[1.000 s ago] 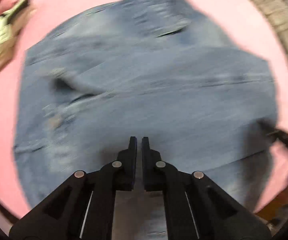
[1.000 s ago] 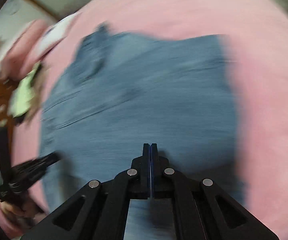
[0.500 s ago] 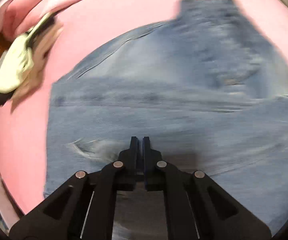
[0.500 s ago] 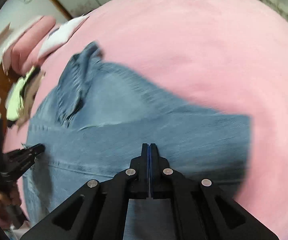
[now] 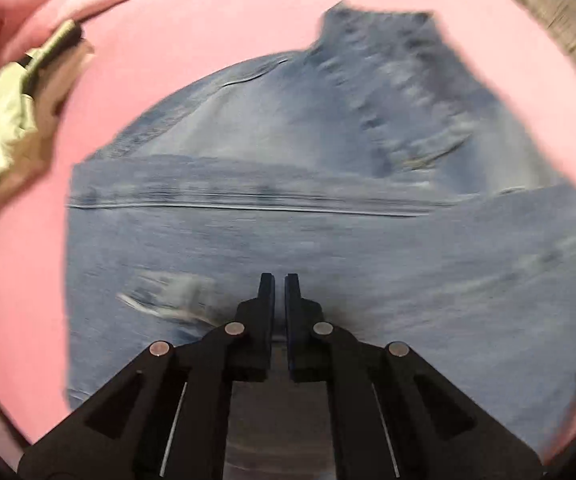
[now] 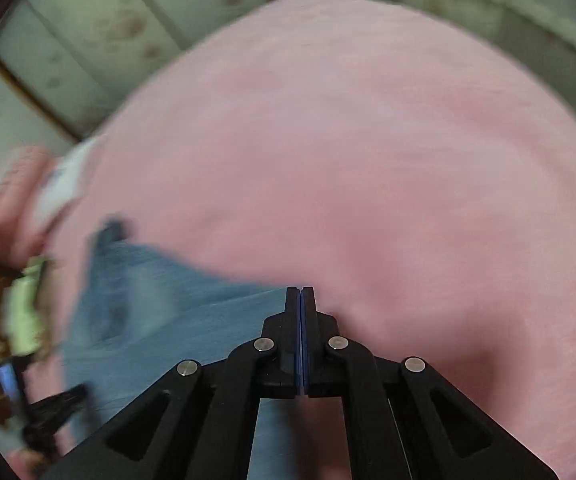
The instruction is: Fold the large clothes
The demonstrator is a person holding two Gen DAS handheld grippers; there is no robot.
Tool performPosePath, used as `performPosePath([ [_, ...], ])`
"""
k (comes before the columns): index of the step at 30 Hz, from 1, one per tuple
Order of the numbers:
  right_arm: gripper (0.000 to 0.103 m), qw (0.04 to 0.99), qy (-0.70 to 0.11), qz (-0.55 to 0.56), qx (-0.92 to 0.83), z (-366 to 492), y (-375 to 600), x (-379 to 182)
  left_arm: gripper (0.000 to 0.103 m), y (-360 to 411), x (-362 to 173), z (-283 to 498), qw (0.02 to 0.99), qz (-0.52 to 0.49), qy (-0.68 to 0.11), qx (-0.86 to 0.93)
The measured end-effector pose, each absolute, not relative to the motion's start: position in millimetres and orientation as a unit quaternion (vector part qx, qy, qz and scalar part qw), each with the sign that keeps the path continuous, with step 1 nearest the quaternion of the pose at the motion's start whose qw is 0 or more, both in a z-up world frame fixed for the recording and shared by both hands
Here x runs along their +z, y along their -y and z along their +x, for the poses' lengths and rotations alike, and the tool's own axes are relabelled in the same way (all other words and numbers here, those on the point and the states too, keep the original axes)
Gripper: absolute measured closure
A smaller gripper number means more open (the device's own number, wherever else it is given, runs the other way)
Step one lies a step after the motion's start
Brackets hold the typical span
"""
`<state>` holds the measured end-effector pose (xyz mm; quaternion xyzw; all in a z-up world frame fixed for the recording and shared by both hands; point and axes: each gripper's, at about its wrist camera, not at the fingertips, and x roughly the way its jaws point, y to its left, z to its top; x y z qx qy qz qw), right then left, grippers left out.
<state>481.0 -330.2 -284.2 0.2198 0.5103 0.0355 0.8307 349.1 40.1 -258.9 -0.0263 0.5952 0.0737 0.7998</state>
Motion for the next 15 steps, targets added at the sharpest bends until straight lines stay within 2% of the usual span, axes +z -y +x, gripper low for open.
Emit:
performPosePath([
  [2,0.103,0.81,-0.535,0.215,0.106,481,300,-286,0.101,-32,-258,340,0.792,-0.032,-0.607,0.056],
  [4,0.103,0.803,-0.558,0.161,0.133,475,273,-296,0.101,-23,-275,341,0.779,-0.014,-0.623,0.069],
  [7,0.103,0.801,-0.58,0.111,0.1,462,268,-319,0.101,-38,-281,332,0.774,-0.006,-0.622,0.119],
  [10,0.103,0.798,-0.591,0.114,0.013,454,301,-336,0.101,-70,-282,327,0.774,-0.059,-0.618,0.124],
  [11,0.103,0.793,-0.593,0.138,0.015,454,311,-338,0.101,-73,-282,327,0.774,-0.063,-0.619,0.118],
  [15,0.103,0.803,-0.587,0.101,0.013,459,294,-327,0.101,-68,-274,334,0.765,-0.051,-0.633,0.108],
])
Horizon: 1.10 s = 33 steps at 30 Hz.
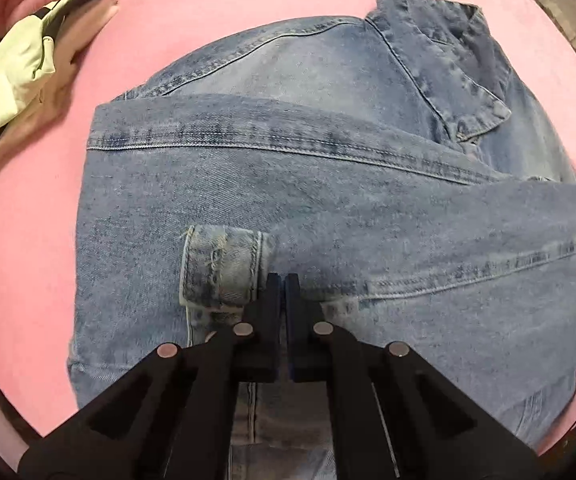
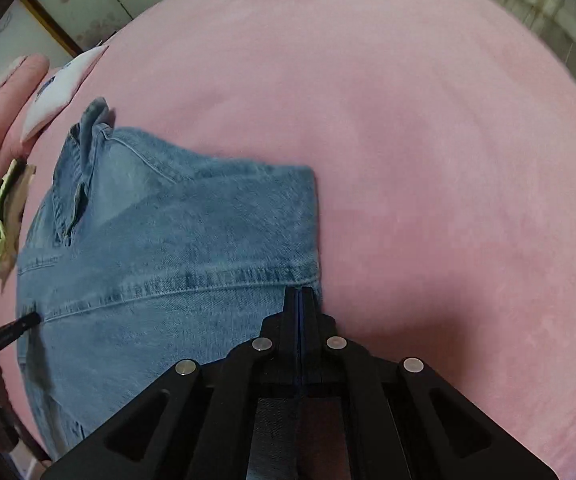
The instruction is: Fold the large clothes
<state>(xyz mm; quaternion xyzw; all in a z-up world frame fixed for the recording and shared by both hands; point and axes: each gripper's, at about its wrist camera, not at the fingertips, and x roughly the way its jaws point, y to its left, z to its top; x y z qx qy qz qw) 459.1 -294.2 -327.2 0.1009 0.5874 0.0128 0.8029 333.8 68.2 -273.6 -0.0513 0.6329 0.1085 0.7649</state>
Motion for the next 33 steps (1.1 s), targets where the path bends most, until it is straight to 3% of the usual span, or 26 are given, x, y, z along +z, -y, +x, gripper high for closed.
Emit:
performPosePath([
  [5,0.103,0.79,-0.557,0.249,0.063,453,293,-301,0.101,-25,-257,307,0.771,-0.078,-0.63,0.043],
  [9,0.103,0.776,-0.601,0.169,0.087,443,259,-318,0.101,-7,-270,288,0.762,-0.024,-0.643,0.074],
  [14,0.103,0.779,-0.614,0.119,-0.031,426,302,-329,0.099,-26,-272,264,0.771,-0.04,-0.627,0.105],
  [24,0.103,0.79,-0.583,0.186,-0.04,384,306,-272,0.098,-49,-241,238,0.747,-0.082,-0.65,0.115],
  [28,0.103,0.774,-0.611,0.163,-0.023,350,264,-264,0.085,-46,-231,204,0.735,-0.1,-0.662,0.111],
  [30,0.103,0.767,-0.622,0.159,-0.014,328,238,-266,0.074,-43,-230,180,0.729,-0.098,-0.668,0.112],
  [32,0.103,0.757,-0.633,0.158,-0.008,297,230,-257,0.054,-41,-225,163,0.721,-0.09,-0.677,0.117],
  [33,0.101,0.754,-0.638,0.158,-0.004,283,221,-252,0.05,-39,-221,154,0.721,-0.092,-0.677,0.114],
])
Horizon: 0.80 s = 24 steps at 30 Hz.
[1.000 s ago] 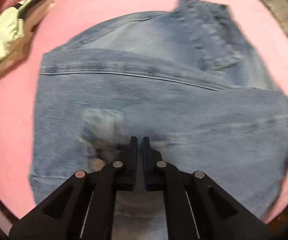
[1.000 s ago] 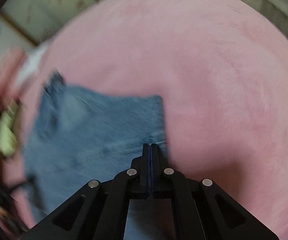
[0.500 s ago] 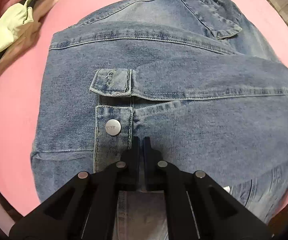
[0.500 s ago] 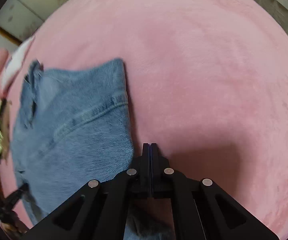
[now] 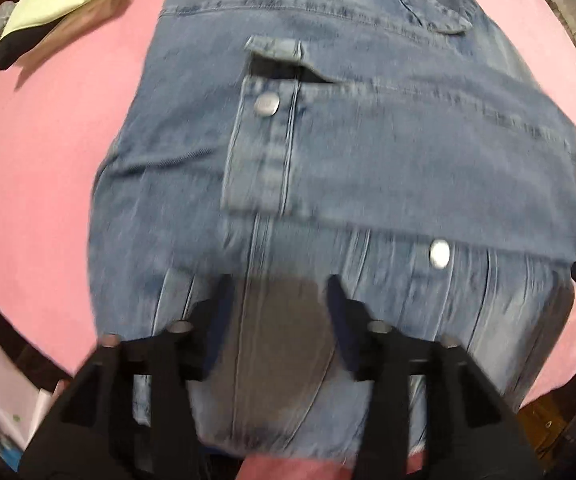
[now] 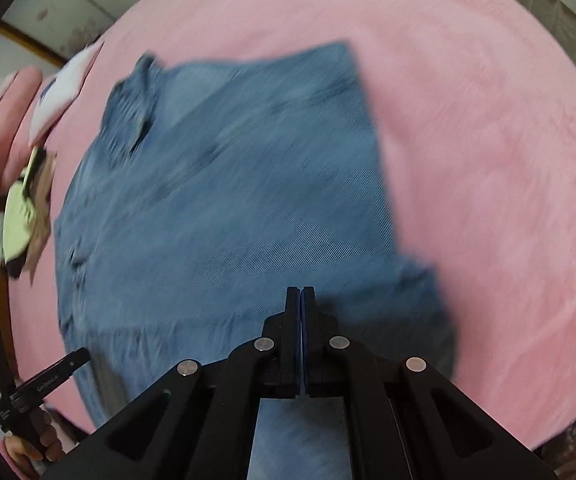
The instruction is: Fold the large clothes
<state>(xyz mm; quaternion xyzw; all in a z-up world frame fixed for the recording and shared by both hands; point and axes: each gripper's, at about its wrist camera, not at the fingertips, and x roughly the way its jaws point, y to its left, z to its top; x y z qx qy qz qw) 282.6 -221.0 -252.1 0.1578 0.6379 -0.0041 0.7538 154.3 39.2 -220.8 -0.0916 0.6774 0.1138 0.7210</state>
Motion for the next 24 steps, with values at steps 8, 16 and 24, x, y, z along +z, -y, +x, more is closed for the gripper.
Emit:
performPosePath([
  [8,0.054,0.761,-0.631,0.149,0.024,197,145,-203,0.044,-29,-197,101,0.725,-0.088,-0.68,0.072],
  [16,0.021,0.812,-0.577,0.088,0.028,152,103,-138,0.03,-44,-155,95,0.777,-0.066,-0.624,0.043],
  [24,0.016,0.82,-0.55,0.157,0.032,119,116,-114,0.03,-49,-139,74,0.806,-0.078,-0.584,0.06],
])
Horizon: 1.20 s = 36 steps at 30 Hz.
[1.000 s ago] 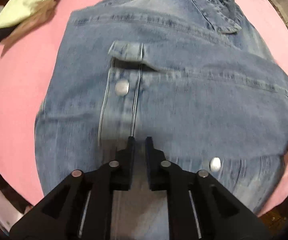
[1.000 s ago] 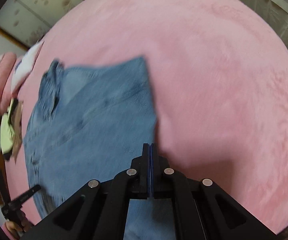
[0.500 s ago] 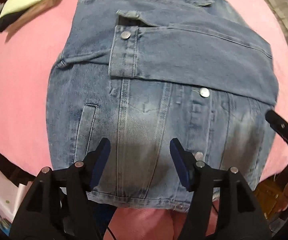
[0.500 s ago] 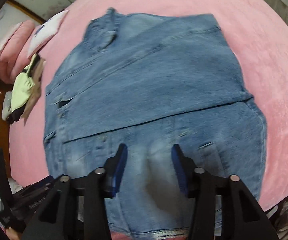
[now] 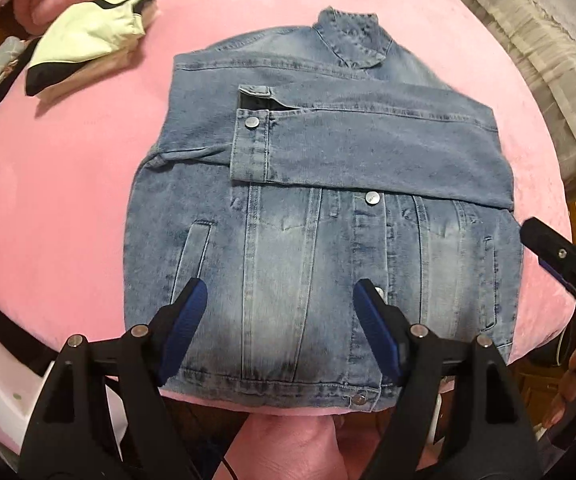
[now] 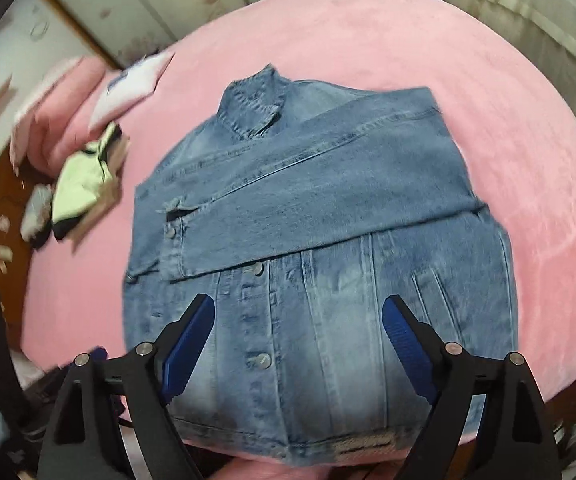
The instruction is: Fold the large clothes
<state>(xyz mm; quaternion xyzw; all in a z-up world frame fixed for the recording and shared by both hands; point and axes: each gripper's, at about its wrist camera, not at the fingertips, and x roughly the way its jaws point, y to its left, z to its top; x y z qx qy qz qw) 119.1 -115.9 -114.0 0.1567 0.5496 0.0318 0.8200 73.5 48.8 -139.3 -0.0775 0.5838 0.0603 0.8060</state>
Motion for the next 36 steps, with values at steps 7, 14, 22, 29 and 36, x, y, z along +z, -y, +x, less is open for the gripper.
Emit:
performPosePath([
  [7,0.014,0.834,-0.509,0.211,0.024,64,150,-111,0.03,-58,-126,18,0.82,-0.128,-0.548,0.108],
  [14,0.013,0.846,-0.47,0.251,0.015,-11,197,-121,0.03,-89,-138,-61,0.808,-0.208,-0.527,0.163],
  [22,0.013,0.837,-0.446,0.316,-0.016,-82,262,-153,0.03,-135,-164,-122,0.804,-0.24,-0.506,0.199],
  [29,0.014,0.833,-0.461,0.3,-0.058,-106,301,-197,0.03,-161,-210,-134,0.793,-0.262,-0.513,0.199],
  [36,0.031,0.803,-0.49,0.335,-0.046,-91,326,-253,0.03,-178,-253,-115,0.781,-0.299,-0.513,0.193],
])
